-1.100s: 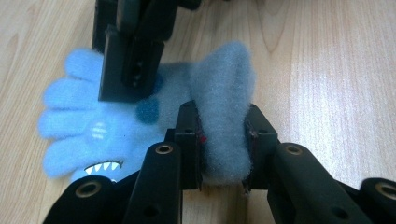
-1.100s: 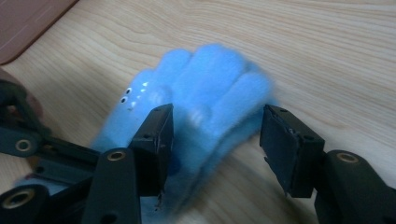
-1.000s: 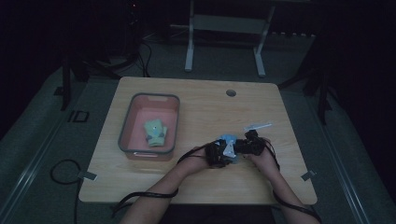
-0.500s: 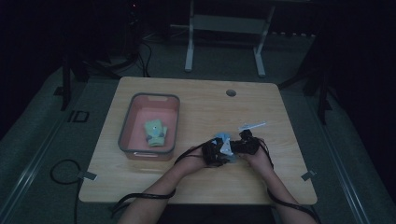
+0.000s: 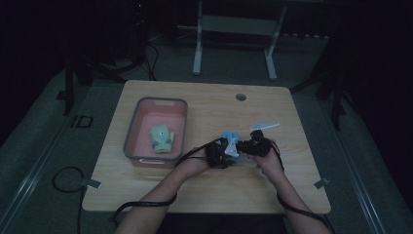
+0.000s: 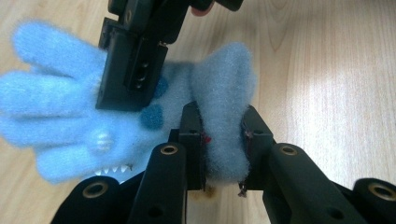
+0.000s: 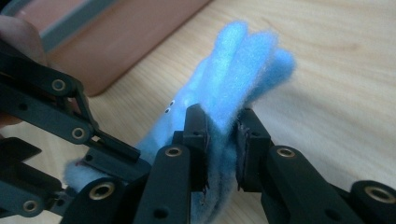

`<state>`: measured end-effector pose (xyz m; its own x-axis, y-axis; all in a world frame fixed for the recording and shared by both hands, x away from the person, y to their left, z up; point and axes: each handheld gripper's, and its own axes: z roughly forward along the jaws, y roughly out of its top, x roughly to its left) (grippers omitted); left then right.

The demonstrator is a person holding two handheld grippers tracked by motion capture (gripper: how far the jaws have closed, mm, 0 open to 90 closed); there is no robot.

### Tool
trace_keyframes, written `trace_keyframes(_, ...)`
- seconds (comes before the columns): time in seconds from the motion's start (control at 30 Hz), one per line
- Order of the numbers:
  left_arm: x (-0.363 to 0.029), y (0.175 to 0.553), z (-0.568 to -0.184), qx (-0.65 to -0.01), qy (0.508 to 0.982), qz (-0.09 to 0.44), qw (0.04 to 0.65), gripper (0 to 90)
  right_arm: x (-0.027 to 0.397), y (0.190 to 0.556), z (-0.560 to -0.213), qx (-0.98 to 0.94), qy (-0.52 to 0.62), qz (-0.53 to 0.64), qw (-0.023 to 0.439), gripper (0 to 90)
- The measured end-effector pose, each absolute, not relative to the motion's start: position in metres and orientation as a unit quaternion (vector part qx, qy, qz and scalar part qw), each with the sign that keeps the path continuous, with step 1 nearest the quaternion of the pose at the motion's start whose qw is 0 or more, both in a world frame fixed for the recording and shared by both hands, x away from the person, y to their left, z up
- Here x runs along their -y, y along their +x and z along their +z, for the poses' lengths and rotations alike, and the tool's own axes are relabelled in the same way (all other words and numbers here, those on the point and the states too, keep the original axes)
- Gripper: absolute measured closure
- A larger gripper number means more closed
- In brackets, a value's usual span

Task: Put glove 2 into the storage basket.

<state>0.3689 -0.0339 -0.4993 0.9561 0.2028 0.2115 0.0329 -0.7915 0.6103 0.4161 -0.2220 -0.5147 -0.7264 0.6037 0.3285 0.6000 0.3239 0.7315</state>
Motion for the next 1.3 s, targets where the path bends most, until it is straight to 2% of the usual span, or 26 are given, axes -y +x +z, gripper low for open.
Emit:
trace_keyframes(0.53,0.003,0.364,-0.459,-0.066,0.940,0.163,0.292,75.5,0.190,0.421,-0.477,-0.818,0.328,0.472,0.003,77.7)
trace_keyframes(1.3,-0.056,0.357,-0.437,-0.108,0.938,0.182,0.275,75.5,0.123,0.429,-0.452,-0.832,0.281,0.478,-0.008,77.7)
